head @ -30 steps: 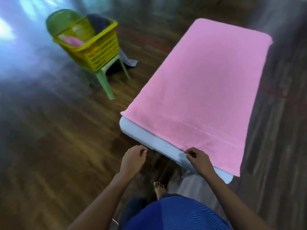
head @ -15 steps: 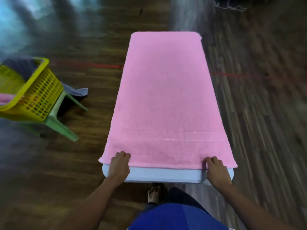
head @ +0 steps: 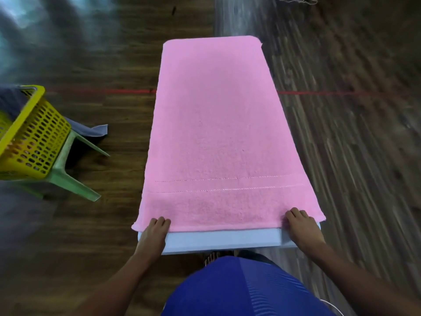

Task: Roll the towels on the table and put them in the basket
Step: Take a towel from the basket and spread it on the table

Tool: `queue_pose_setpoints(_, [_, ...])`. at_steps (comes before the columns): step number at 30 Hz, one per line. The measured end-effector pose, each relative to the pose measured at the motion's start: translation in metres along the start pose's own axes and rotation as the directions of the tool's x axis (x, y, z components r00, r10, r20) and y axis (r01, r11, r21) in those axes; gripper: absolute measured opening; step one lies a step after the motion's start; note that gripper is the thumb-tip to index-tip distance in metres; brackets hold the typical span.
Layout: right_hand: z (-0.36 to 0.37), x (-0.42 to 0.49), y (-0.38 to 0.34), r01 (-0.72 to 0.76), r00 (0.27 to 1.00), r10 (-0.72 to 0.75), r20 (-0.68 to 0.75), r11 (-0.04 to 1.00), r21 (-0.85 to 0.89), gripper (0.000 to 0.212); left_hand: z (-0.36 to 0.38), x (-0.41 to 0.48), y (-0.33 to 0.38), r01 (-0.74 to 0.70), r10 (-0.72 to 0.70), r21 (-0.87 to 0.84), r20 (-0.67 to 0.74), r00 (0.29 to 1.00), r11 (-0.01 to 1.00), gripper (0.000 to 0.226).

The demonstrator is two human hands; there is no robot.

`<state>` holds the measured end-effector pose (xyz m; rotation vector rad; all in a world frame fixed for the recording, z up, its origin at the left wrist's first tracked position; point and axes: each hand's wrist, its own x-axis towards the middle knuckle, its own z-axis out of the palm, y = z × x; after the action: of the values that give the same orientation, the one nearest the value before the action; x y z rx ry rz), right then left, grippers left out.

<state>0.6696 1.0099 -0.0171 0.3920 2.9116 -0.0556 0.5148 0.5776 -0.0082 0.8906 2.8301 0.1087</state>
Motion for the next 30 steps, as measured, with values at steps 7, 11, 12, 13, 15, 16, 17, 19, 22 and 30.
queue_pose_setpoints(7, [-0.007,0.007,0.008,0.010,0.998,-0.013,0.056,0.999,0.050,0.034,-0.002,0.004,0.001,0.130,-0.128,-0.079,0.029,0.991,0.988,0.025])
queue_pose_setpoints(11, [-0.004,-0.002,0.011,0.019,0.998,-0.023,0.063,0.998,0.055,0.030,-0.005,0.007,0.004,0.224,-0.223,-0.129,0.026,0.974,0.966,0.018])
queue_pose_setpoints(12, [-0.004,-0.003,0.013,0.012,0.998,-0.016,0.064,0.998,0.058,0.027,-0.006,0.009,0.004,0.244,-0.244,-0.137,0.021,0.970,0.960,0.017])
queue_pose_setpoints(13, [-0.003,-0.002,0.015,0.002,0.998,-0.006,0.065,0.998,0.059,0.025,-0.006,0.011,0.003,0.256,-0.256,-0.148,0.017,0.966,0.955,0.017])
queue_pose_setpoints(15, [-0.004,0.001,0.018,-0.023,0.998,0.019,0.063,0.998,0.058,0.025,-0.008,0.014,0.004,0.265,-0.266,-0.169,0.014,0.964,0.949,0.017])
queue_pose_setpoints(16, [-0.005,0.002,0.018,-0.030,0.998,0.026,0.059,0.997,0.067,0.025,-0.011,0.015,0.005,0.257,-0.261,-0.178,0.003,0.965,0.950,0.019])
queue_pose_setpoints(17, [-0.006,0.003,0.019,-0.027,0.998,0.022,0.056,0.996,0.086,0.025,-0.013,0.015,0.005,0.230,-0.236,-0.179,-0.012,0.972,0.956,0.022])
queue_pose_setpoints(19, [-0.008,0.004,0.020,-0.012,0.999,0.008,0.032,0.990,0.142,0.019,-0.018,0.018,0.006,0.214,-0.226,-0.205,-0.035,0.974,0.955,0.025])
queue_pose_setpoints(22, [-0.011,0.009,0.024,0.000,0.999,-0.007,0.031,0.973,0.232,0.015,-0.028,0.026,0.006,0.189,-0.217,-0.244,-0.094,0.972,0.951,0.023])
queue_pose_setpoints(30, [-0.009,0.009,0.042,0.052,0.997,-0.063,0.042,0.975,0.216,0.026,-0.019,0.007,-0.014,-0.014,-0.004,-0.184,-0.097,0.995,0.983,0.018])
